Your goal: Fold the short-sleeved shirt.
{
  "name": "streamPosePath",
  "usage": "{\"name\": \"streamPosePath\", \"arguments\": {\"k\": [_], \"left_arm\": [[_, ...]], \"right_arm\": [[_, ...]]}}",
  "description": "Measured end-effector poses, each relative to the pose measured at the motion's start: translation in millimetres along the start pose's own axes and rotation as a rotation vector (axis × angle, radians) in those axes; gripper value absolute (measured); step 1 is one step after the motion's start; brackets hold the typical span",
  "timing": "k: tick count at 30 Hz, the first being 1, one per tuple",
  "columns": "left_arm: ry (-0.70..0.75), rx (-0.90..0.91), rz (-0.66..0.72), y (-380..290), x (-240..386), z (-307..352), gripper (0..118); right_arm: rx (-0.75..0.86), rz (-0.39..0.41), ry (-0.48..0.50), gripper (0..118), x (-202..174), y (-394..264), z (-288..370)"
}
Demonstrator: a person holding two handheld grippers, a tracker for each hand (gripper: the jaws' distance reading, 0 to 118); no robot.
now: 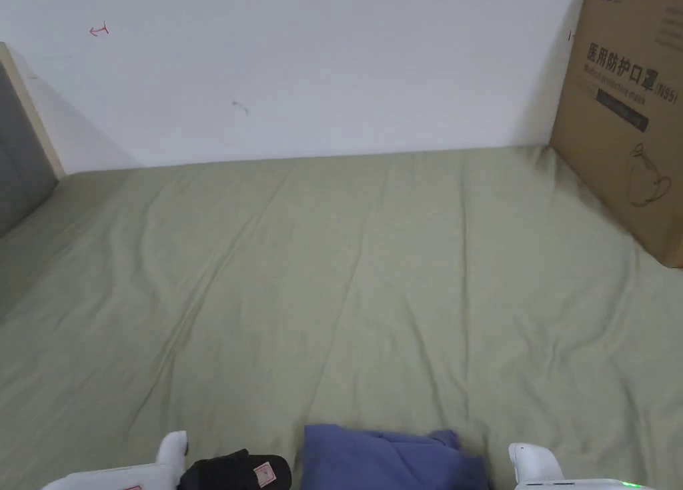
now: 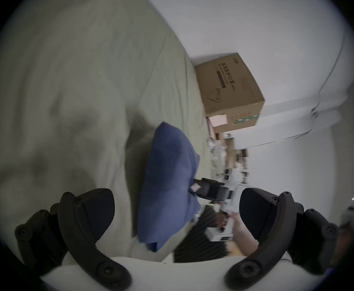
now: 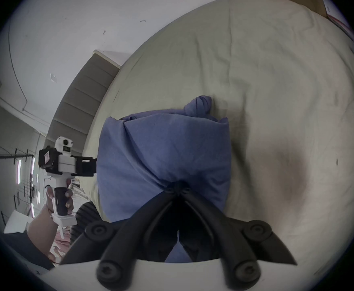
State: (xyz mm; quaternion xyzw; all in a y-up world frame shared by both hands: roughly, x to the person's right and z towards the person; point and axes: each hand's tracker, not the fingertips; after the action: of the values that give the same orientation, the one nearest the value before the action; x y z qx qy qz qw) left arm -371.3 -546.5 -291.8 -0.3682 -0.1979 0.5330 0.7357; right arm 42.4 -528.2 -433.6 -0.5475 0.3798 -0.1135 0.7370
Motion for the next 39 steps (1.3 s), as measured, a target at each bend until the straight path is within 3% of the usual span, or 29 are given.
{"name": "streamPosePath", "arguments": {"k": [3, 7, 11, 12, 13, 14, 15, 16, 19, 22, 25, 31, 34, 39], "left_arm": [[-0.092, -0.06, 0.065, 0.9, -18.0, -33.2, 118], [-0.163, -0.191, -0.019, -3.3, -10.7, -86.7, 118], [-0.074, -0.133, -0.037, -1.5, -10.1, -96.0, 113], [-0.031, -0.094, -0.04, -1.3, -11.7, -90.5, 98], [0.097, -0.076, -0.068, -1.2, -14.2, -83.2, 46], [0.228, -0.082, -0.104, -2.2, -20.3, -82.0, 26], [0.163, -0.121, -0.071, -7.2, -25.9, -80.0, 26], [0.065, -0.077, -0.043, -7.1, -18.3, -76.0, 26], [0.109, -0.079, -0.073, -9.8, -0.6, -73.3, 26], [-0.014, -0.038, -0.075, -7.0, 28.7, -51.5, 26], [0.034, 0.012, -0.175, 11.5, 55.8, -5.1, 26], [0.342, 0.058, -0.266, 68.8, 65.9, 125.6, 26], [0.483, 0.096, -0.25, 94.2, 58.3, 187.9, 26], [0.766, 0.185, -0.201, 114.6, 45.6, 254.5, 26]], "right_arm": [[-0.008, 0.05, -0.026, 0, -7.1, 1.1, 0.3], [-0.023, 0.083, -0.046, 0, -9.8, 3.7, -2.1], [-0.021, 0.106, -0.063, 0, -12.6, 2.3, -2.9], [-0.016, 0.103, -0.061, 0, -12.0, 1.4, -2.8], [-0.012, 0.097, -0.059, 0, -11.0, 0.2, -2.6], [-0.007, 0.087, -0.049, 0, -8.6, -0.2, -2.1], [-0.014, 0.049, 0.016, 0, -8.2, -1.2, -4.0], [-0.015, 0.052, -0.042, 0, -10.5, -1.5, -4.3], [-0.019, 0.052, -0.079, 0, -23.3, 4.5, 4.0], [0.027, 0.131, -0.103, 0, -44.8, 8.5, 26.4], [0.088, 0.179, -0.044, 0, -65.8, 8.3, 55.9], [0.127, 0.224, -0.062, 0, -94.5, 0.6, 83.2], [0.136, 0.215, -0.042, 0, -102.4, 0.6, 88.5], [0.144, 0.209, -0.103, 0, -107.3, 4.9, 87.2]]}}
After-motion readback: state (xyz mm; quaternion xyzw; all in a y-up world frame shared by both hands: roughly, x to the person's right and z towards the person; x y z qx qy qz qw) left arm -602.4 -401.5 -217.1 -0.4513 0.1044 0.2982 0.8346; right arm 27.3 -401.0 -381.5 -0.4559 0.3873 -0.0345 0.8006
